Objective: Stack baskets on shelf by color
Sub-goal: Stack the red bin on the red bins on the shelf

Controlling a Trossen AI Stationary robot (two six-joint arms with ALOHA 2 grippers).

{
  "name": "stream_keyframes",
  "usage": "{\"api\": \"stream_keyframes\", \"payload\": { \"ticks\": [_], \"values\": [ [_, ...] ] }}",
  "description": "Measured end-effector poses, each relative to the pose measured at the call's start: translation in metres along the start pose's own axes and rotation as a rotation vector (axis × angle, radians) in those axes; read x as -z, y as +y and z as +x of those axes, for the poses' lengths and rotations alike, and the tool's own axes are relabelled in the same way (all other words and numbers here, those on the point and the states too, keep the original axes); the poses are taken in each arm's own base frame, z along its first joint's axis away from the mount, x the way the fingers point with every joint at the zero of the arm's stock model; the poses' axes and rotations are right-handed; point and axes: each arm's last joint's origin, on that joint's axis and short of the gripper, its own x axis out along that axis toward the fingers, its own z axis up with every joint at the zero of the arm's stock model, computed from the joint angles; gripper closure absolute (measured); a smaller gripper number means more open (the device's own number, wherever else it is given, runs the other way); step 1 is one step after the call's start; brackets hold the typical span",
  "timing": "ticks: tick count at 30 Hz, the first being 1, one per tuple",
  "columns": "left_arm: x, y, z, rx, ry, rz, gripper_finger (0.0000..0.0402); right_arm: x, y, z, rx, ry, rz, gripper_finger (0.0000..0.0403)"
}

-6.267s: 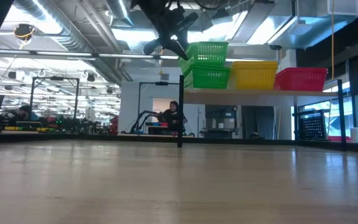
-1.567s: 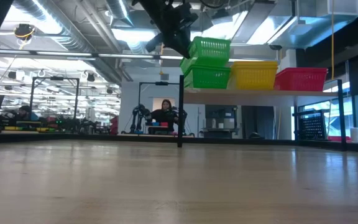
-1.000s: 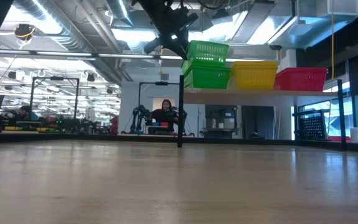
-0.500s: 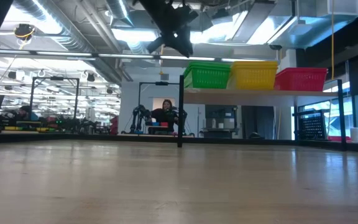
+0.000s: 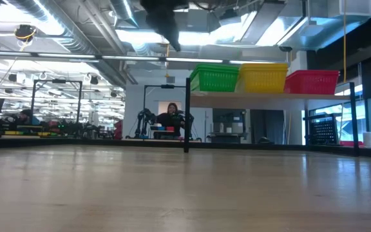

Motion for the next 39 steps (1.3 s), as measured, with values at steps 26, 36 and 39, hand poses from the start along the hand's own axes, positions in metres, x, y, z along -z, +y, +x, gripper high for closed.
{"api": "stream_keyframes", "payload": {
  "ticks": [26,36,39],
  "values": [
    [0.023,-0.125,-0.132,0.207,0.401,-0.811,0.0335,0.001,0.016,-0.020,-0.802,-0.090,-0.109,0.0402],
    [0.023,-0.171,-0.165,0.274,0.411,-0.903,0.0335,0.001,0.030,-0.030,-0.872,-0.069,-0.084,0.0402],
    [0.024,-0.183,-0.173,0.274,0.395,-0.902,0.0335,0.002,0.036,-0.034,-0.895,-0.068,-0.093,0.0402]
  ]
}}
